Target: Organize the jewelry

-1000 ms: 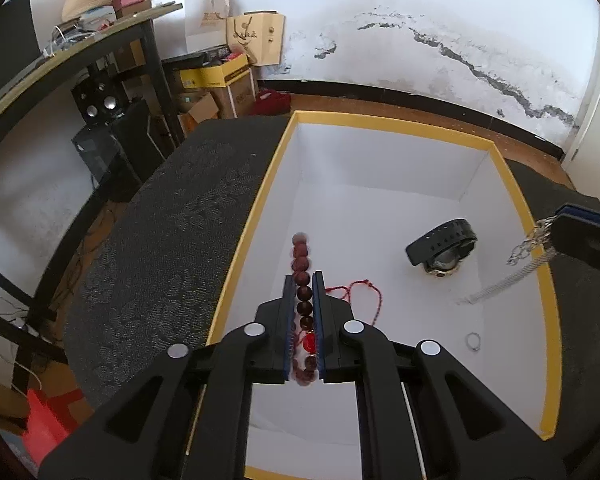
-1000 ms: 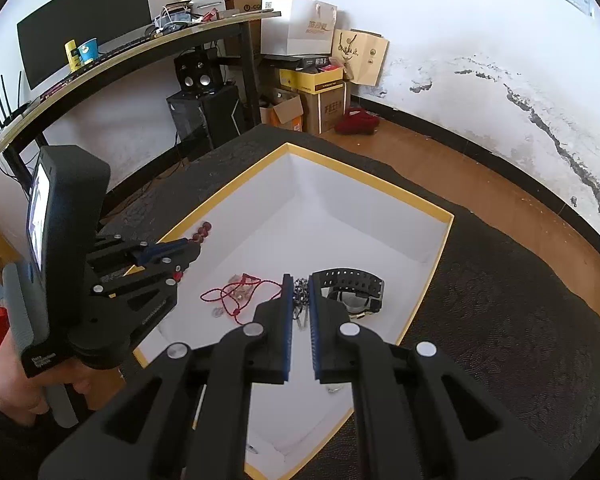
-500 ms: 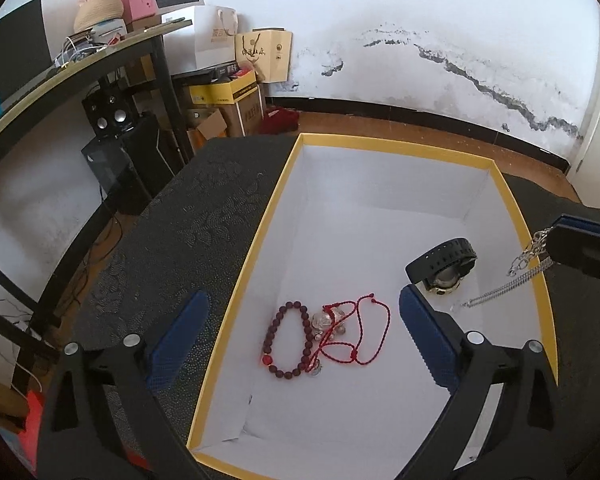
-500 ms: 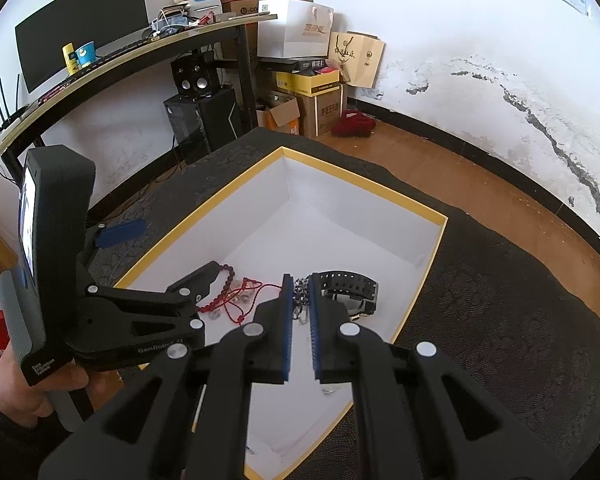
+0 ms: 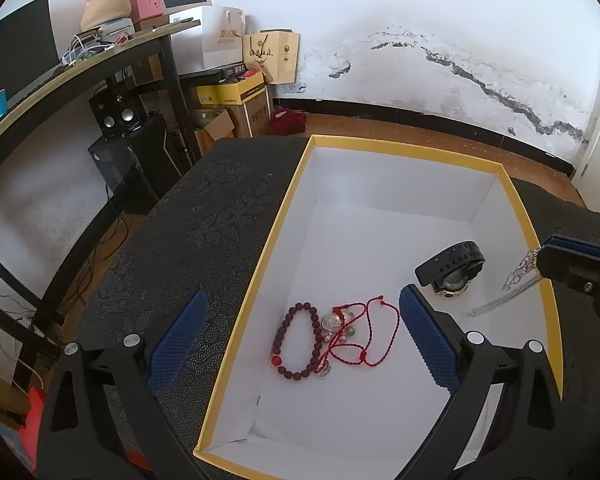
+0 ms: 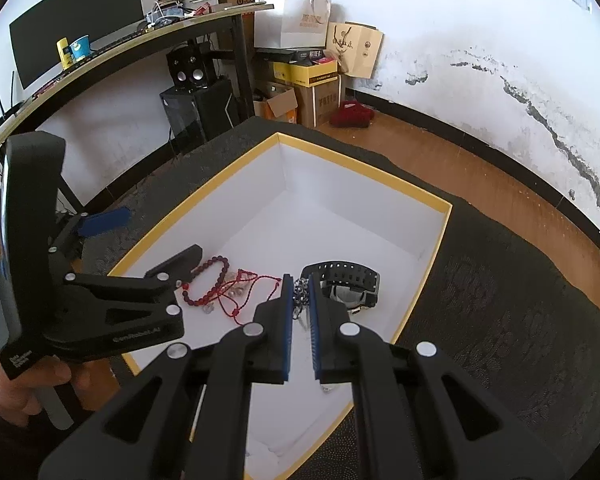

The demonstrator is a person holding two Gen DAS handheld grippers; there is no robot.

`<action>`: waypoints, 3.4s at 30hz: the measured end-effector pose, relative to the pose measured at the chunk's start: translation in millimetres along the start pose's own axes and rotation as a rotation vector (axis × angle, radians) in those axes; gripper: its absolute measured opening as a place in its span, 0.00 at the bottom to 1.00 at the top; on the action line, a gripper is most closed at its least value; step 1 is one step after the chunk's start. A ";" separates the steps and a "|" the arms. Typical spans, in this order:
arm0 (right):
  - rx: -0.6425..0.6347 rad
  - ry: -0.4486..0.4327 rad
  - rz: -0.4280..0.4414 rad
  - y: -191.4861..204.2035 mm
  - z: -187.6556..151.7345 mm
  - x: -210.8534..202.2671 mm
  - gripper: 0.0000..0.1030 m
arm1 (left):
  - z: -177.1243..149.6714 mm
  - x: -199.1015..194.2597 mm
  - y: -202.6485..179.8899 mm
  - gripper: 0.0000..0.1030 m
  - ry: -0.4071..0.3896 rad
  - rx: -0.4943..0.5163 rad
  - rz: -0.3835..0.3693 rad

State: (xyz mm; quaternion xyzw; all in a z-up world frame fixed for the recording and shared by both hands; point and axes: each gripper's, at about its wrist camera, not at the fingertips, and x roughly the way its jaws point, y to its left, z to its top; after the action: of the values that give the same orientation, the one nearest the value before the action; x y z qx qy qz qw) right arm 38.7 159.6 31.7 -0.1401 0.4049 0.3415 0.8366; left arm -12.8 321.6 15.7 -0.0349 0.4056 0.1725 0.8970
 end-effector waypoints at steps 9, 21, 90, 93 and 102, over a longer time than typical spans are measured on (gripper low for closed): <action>0.001 0.026 -0.004 1.6 -1.0 11.4 0.08 | -1.0 1.3 3.1 0.91 0.002 0.000 0.004; 0.035 0.030 0.007 -6.4 -1.2 14.1 0.32 | 0.1 0.7 7.3 0.91 -0.003 -0.012 0.011; 0.533 0.045 -0.395 -281.5 -224.5 -119.5 0.93 | -47.3 -43.2 -321.3 0.91 0.037 0.345 -0.331; 0.534 0.052 -0.392 -284.1 -225.1 -116.9 0.93 | -46.9 -41.4 -322.8 0.91 0.044 0.334 -0.335; 0.516 0.053 -0.388 -283.4 -222.2 -112.9 0.93 | -48.5 -40.1 -327.6 0.91 0.044 0.341 -0.331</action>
State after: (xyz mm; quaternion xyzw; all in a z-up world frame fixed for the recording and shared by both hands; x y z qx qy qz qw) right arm 53.9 -211.8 -33.7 -0.0066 0.4654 0.0580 0.8832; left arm 38.6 -6.8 -12.3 0.0472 0.4372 -0.0485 0.8968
